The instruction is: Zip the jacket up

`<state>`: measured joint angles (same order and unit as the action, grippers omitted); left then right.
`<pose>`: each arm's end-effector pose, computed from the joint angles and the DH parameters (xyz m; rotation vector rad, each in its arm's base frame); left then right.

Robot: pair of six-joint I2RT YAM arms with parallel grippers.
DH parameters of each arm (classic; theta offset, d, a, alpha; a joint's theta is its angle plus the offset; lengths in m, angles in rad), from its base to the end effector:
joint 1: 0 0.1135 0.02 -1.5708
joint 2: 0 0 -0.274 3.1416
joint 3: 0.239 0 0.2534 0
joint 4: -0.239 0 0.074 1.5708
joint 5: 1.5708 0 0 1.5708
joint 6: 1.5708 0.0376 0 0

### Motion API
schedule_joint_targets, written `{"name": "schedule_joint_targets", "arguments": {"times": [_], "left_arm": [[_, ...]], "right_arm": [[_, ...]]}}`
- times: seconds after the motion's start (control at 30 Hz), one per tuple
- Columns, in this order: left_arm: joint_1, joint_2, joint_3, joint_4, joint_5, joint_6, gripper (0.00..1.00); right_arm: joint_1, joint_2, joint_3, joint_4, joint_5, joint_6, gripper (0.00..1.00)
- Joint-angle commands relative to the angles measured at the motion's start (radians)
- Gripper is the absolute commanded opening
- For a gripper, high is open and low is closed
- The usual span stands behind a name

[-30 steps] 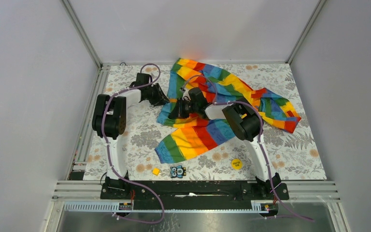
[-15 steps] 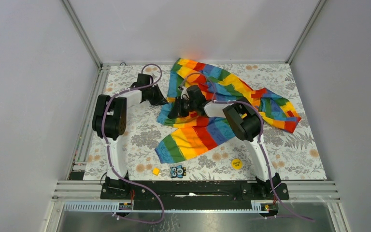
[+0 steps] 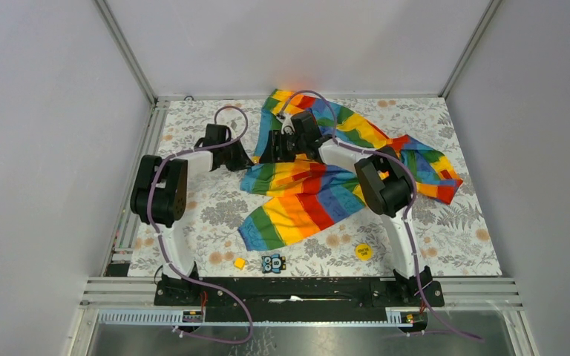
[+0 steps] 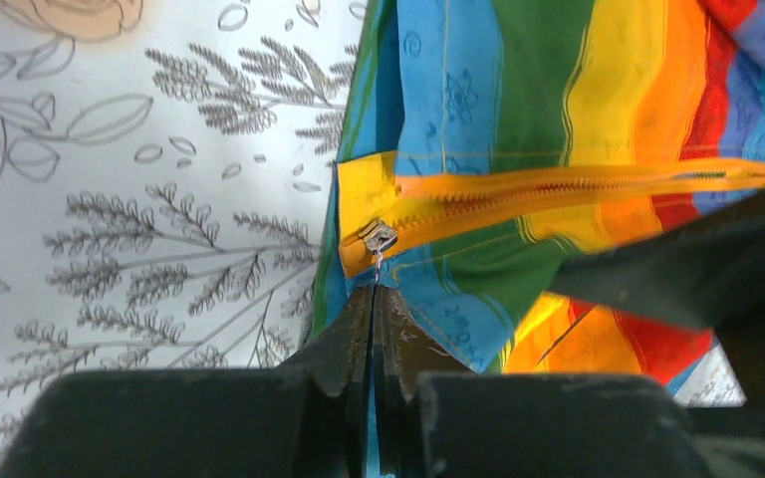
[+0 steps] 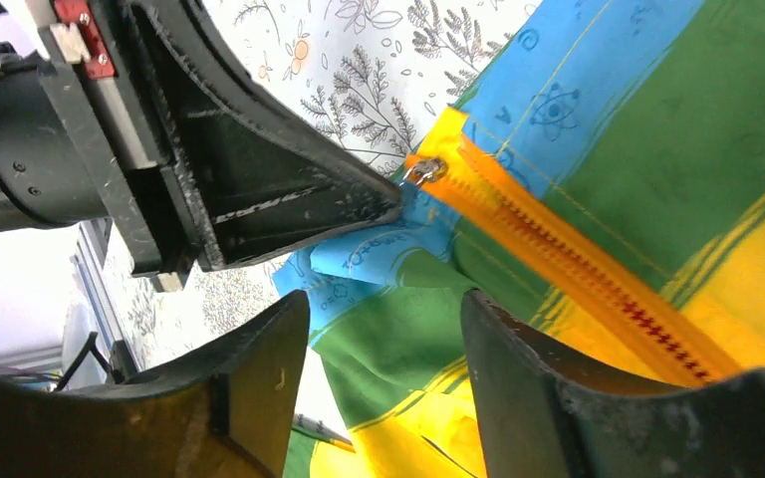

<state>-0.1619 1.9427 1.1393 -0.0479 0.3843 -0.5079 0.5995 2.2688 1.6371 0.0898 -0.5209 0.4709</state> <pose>0.3978 -0.0793 0.1513 -0.2480 2.4732 -0.7620 0.4200 0.3097 0.1715 -0.4804 2.2126 1.1586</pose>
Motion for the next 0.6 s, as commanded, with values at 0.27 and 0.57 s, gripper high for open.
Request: {"name": "schedule_joint_targets", "arguments": {"times": [0.27, 0.57], "left_arm": [[-0.008, -0.186, -0.15, 0.283, 0.102, 0.09, 0.0], [-0.036, -0.264, -0.21, 0.348, 0.147, 0.188, 0.0]], "right_arm": [[-0.097, -0.04, 0.133, -0.132, -0.163, -0.293, 0.73], [-0.098, 0.02, 0.144, 0.003, -0.355, -0.217, 0.69]]}}
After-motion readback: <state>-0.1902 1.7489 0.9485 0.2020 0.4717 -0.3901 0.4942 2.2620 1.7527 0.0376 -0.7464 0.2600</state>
